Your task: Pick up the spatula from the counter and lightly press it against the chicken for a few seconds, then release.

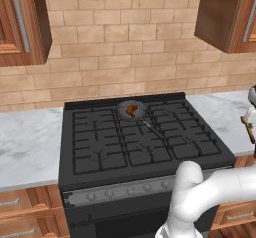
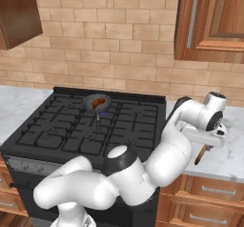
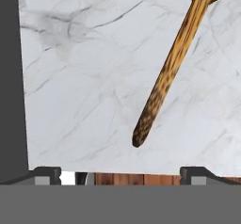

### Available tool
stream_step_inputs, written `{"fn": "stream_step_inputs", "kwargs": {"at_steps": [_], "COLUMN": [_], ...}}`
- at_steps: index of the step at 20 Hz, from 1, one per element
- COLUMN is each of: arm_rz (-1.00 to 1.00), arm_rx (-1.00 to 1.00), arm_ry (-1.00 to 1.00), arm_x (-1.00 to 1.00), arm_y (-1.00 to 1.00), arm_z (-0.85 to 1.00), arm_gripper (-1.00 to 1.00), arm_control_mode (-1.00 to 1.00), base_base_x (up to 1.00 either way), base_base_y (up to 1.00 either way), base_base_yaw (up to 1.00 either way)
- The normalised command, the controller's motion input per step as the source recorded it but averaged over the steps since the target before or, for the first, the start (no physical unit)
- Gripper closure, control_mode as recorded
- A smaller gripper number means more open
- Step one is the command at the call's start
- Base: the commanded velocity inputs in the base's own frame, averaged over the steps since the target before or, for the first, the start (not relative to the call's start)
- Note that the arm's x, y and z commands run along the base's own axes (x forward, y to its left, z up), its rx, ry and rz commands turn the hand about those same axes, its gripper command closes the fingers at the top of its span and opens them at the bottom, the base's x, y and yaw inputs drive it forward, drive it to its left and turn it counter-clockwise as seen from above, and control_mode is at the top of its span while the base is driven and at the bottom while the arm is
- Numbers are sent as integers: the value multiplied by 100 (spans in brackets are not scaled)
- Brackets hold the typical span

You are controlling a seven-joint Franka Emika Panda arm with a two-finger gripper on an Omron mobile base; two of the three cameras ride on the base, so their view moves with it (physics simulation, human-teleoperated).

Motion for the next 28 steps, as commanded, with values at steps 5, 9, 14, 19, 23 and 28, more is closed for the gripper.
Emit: {"fn": "stream_step_inputs", "kwargs": {"at_steps": [5, 9, 14, 19, 23, 28], "arm_rz": [0, 0, 0, 0, 0, 0], "arm_rx": [0, 0, 0, 0, 0, 0], "arm_ry": [1, 1, 2, 2, 2, 3], "arm_x": [20, 17, 14, 15, 14, 14], "arm_y": [-11, -14, -16, -14, -11, -10], "arm_z": [-29, -28, -27, -25, -24, -24], "arm_gripper": [-100, -100, -100, -100, -100, -100], "arm_control_mode": [-100, -100, -100, -100, -100, -100], "base_base_x": [0, 0, 0, 0, 0, 0], "base_base_y": [0, 0, 0, 0, 0, 0], "base_base_yaw": [0, 0, 0, 0, 0, 0]}}
